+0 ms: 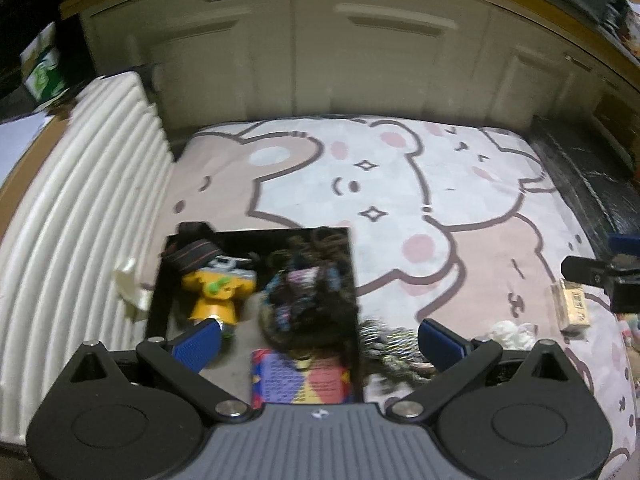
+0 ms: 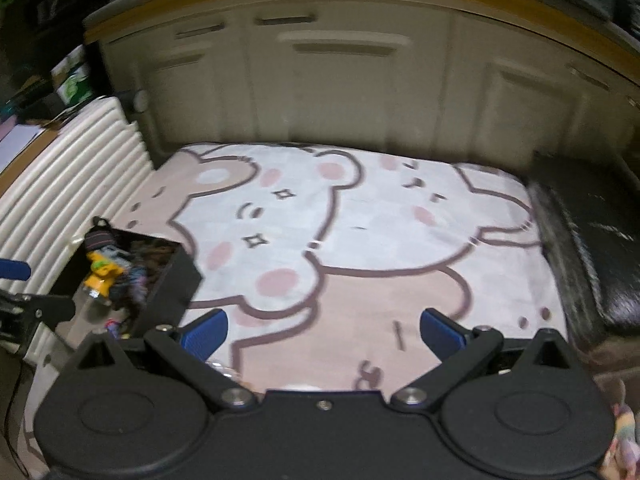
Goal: Organize objects
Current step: 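Move the left tool to the white yarn ball while the right tool approaches the gold tissue pack, then grasp the white yarn ball with the left tool while the right tool grasps the gold tissue pack, then carry the yarn ball with the left tool toward the black box while the right tool carries the tissue pack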
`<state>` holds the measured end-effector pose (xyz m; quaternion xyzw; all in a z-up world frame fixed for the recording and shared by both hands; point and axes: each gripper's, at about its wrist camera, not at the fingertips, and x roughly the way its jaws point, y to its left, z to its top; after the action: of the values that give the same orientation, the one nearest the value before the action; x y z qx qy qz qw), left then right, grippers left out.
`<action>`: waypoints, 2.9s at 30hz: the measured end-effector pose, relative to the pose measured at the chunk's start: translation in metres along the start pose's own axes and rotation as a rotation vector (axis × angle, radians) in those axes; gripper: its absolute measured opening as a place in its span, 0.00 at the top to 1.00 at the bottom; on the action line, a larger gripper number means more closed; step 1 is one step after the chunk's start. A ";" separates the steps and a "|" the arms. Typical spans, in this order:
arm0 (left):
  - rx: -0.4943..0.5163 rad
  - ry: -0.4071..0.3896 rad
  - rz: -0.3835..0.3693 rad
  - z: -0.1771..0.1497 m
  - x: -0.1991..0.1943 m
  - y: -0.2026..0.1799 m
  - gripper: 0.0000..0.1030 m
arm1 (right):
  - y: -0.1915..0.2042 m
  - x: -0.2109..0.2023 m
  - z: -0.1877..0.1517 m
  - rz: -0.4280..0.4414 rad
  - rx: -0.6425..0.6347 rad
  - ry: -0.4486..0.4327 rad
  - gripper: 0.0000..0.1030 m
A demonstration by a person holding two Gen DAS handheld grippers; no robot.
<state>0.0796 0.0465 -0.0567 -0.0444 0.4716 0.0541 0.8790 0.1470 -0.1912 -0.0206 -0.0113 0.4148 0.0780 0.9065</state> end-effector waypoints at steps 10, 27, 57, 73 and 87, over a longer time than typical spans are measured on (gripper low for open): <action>0.094 -0.035 -0.066 0.008 0.007 -0.047 0.00 | -0.060 0.004 -0.023 -0.105 0.124 0.026 0.00; 0.376 0.003 -0.251 0.000 0.035 -0.118 0.20 | -0.115 0.050 -0.054 -0.225 0.309 0.183 0.00; 0.738 0.221 -0.297 -0.031 0.125 -0.208 0.35 | -0.136 0.108 -0.067 -0.172 0.351 0.367 0.26; 0.653 0.239 -0.292 -0.021 0.132 -0.206 0.56 | -0.133 0.102 -0.066 -0.145 0.288 0.352 0.49; 0.453 0.121 -0.234 0.005 0.101 -0.173 0.56 | -0.107 0.056 -0.039 -0.148 0.216 0.193 0.49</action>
<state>0.1631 -0.1191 -0.1330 0.0960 0.5150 -0.1577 0.8371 0.1698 -0.2924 -0.0928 0.0481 0.5038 -0.0352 0.8617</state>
